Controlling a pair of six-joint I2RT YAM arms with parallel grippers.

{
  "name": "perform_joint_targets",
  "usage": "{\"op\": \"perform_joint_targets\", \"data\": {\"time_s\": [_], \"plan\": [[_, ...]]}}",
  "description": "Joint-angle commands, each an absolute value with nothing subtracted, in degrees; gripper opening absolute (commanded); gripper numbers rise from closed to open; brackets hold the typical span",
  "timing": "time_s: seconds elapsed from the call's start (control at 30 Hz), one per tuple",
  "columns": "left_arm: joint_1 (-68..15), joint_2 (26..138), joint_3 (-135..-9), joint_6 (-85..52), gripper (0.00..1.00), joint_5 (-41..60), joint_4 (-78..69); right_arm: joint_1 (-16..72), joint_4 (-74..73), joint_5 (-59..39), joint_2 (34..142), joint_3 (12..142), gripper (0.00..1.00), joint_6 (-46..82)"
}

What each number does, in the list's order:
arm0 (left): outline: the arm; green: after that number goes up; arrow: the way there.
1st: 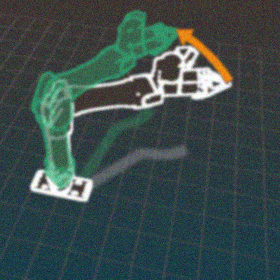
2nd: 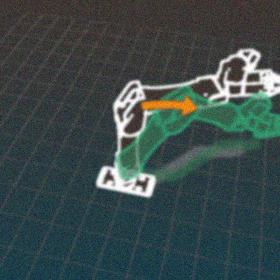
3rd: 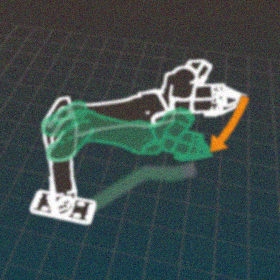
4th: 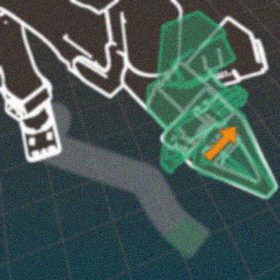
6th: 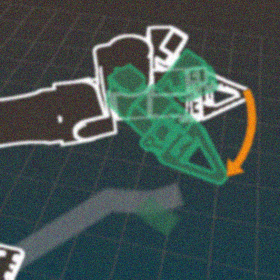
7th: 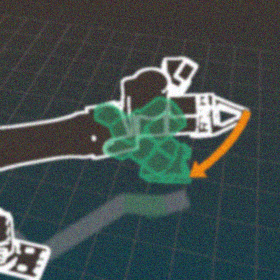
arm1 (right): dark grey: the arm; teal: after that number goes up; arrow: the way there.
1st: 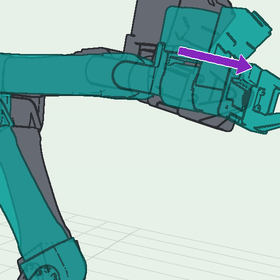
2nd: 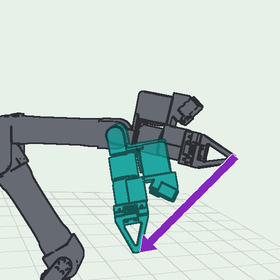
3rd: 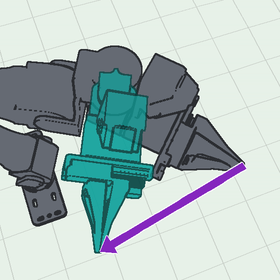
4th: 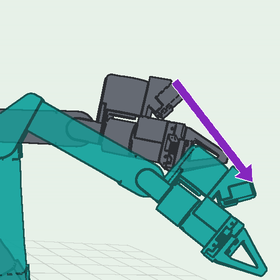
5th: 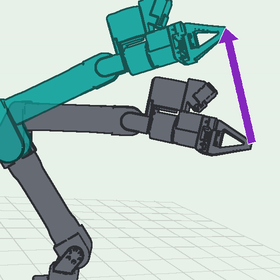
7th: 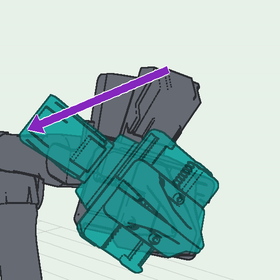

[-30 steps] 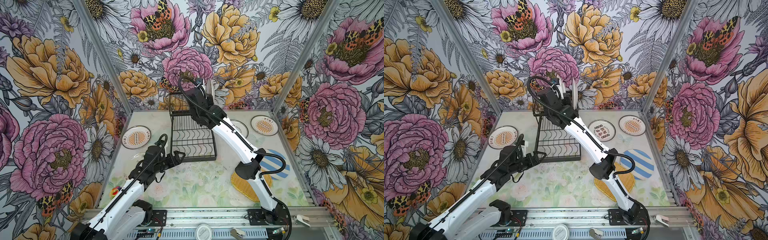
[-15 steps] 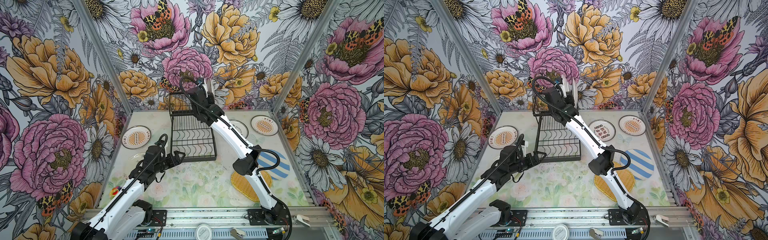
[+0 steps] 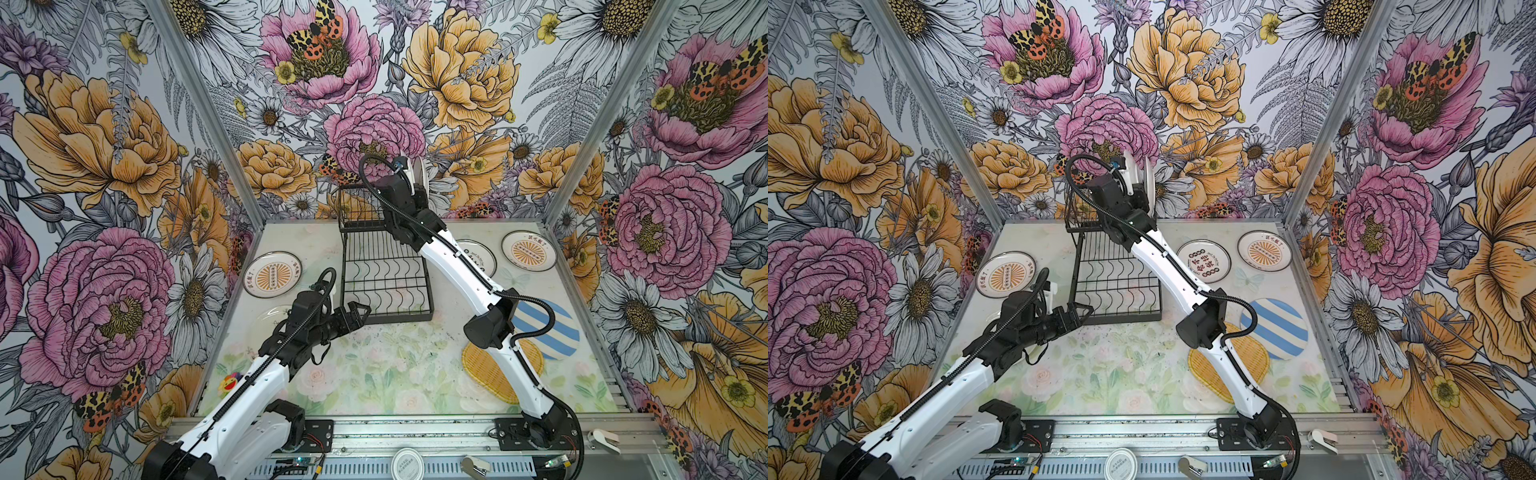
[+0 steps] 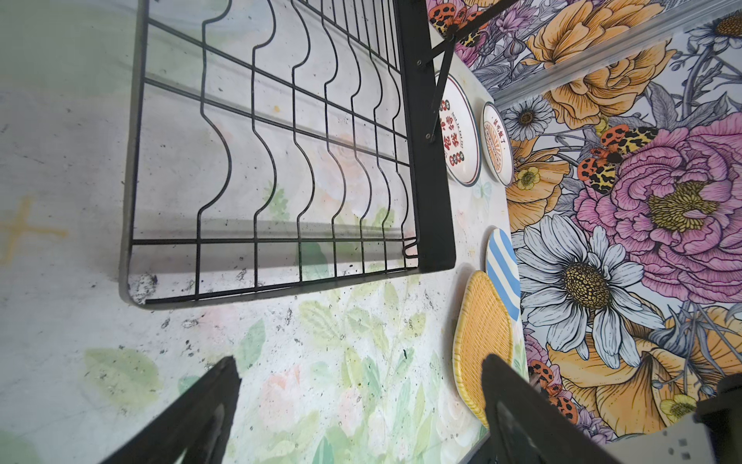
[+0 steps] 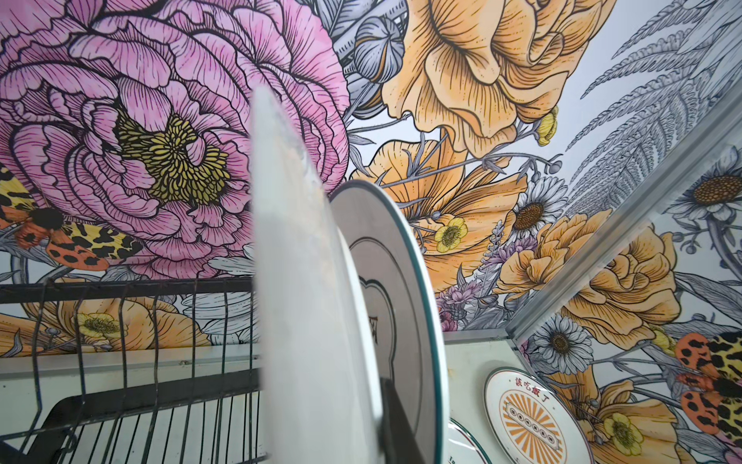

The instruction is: Load the plates into the dish rack

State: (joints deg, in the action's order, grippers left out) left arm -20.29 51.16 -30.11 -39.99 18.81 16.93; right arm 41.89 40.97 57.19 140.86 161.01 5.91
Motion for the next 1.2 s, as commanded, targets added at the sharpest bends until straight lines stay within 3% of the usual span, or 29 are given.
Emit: {"op": "perform_joint_targets", "data": {"time_s": [0.0, 0.3, 0.4, 0.57, 1.17], "plan": [[-20.7, 51.2, -30.0, -39.5, 0.95, 17.5, 15.7, 41.2, 38.2, 57.1, 142.5, 162.7, 0.0, 5.9], [-20.7, 50.6, -29.8, -39.8, 0.95, 17.2, 15.8, 40.9, 38.0, 56.9, 143.5, 162.5, 0.0, 6.6], [-20.6, 50.3, -29.7, -39.8, 0.95, 16.9, 16.0, 40.9, 38.0, 56.5, 143.2, 162.3, 0.16, 6.9], [-20.7, 49.9, -29.5, -39.8, 0.95, 16.3, 16.4, 41.0, 38.0, 55.9, 142.0, 162.2, 0.29, 6.7], [-19.6, 49.4, -28.8, -39.7, 0.95, 15.1, 16.5, 41.8, 38.1, 56.3, 136.4, 161.1, 0.37, 4.2]]}}
